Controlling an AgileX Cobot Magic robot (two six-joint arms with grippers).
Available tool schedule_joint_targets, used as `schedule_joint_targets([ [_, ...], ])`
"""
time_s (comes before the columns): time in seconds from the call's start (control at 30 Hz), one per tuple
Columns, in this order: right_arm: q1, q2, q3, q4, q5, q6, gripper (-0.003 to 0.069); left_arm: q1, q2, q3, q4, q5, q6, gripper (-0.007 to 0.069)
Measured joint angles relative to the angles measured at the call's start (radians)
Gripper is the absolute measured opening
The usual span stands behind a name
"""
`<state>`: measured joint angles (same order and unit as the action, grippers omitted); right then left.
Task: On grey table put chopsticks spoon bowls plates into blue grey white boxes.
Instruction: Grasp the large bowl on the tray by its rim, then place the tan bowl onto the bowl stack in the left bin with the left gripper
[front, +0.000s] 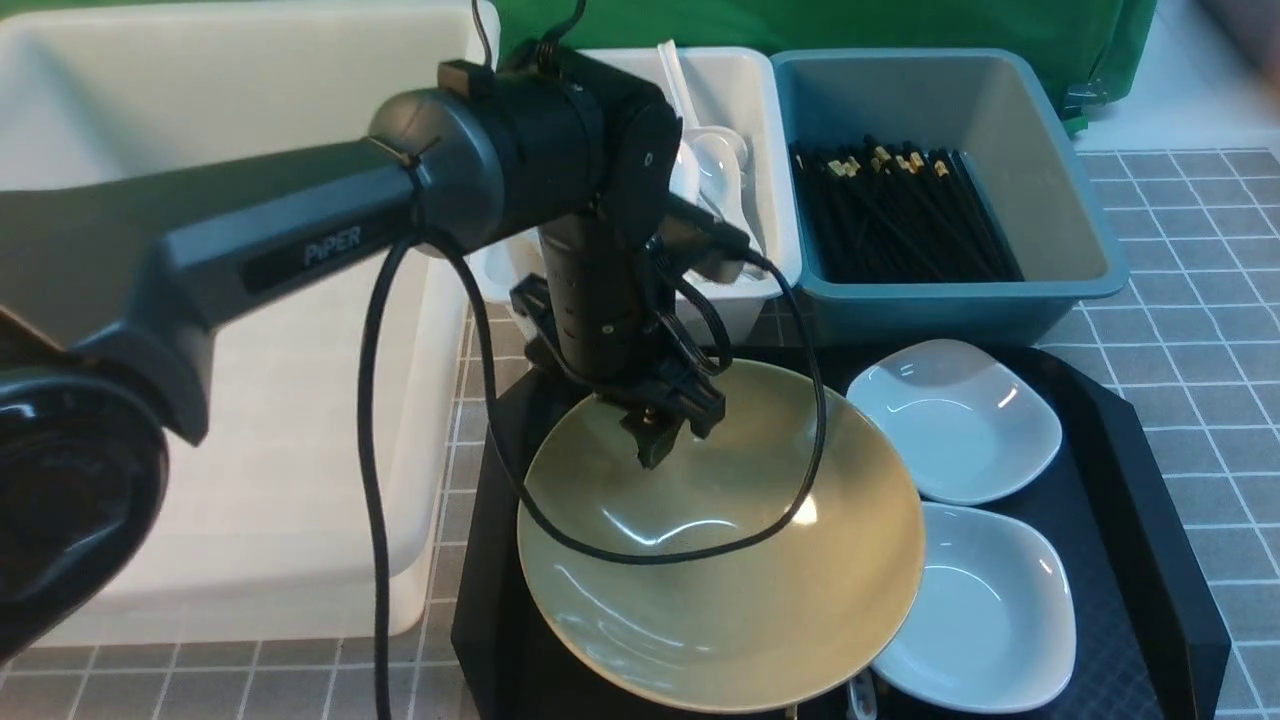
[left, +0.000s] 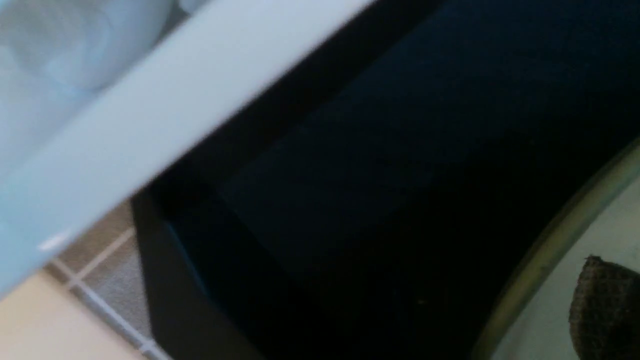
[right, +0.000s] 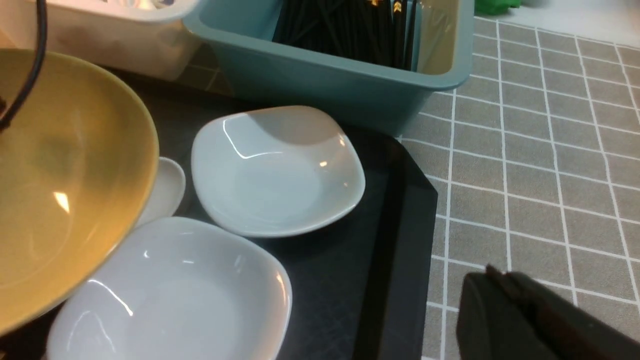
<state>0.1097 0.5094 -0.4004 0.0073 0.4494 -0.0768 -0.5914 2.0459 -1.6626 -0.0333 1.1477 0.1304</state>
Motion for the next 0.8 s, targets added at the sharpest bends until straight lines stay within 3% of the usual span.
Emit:
schedule_joint_targets([
  [0.1,0.000,0.000,0.000,0.001,0.000,0.001,0.0037,0.024,0.001,0.000,-0.059,0.003,0.040,0.0151],
  [0.23,0.000,0.000,0.000,0.004,0.000,0.003,0.0037,0.086,-0.013,0.000,-0.205,0.053,0.089,0.0038],
  [0.6,0.000,0.000,0.000,0.008,0.000,0.004,0.0037,0.352,-0.238,0.002,-0.633,0.069,0.376,0.0006],
  [0.73,0.000,0.000,0.000,0.008,0.000,0.004,0.0037,0.461,-0.364,0.002,-0.702,0.081,0.414,0.0006],
  [0.8,0.000,0.000,0.000,0.008,0.000,0.004,0.0037,0.605,-0.469,0.002,-0.682,0.099,0.409,0.0005],
])
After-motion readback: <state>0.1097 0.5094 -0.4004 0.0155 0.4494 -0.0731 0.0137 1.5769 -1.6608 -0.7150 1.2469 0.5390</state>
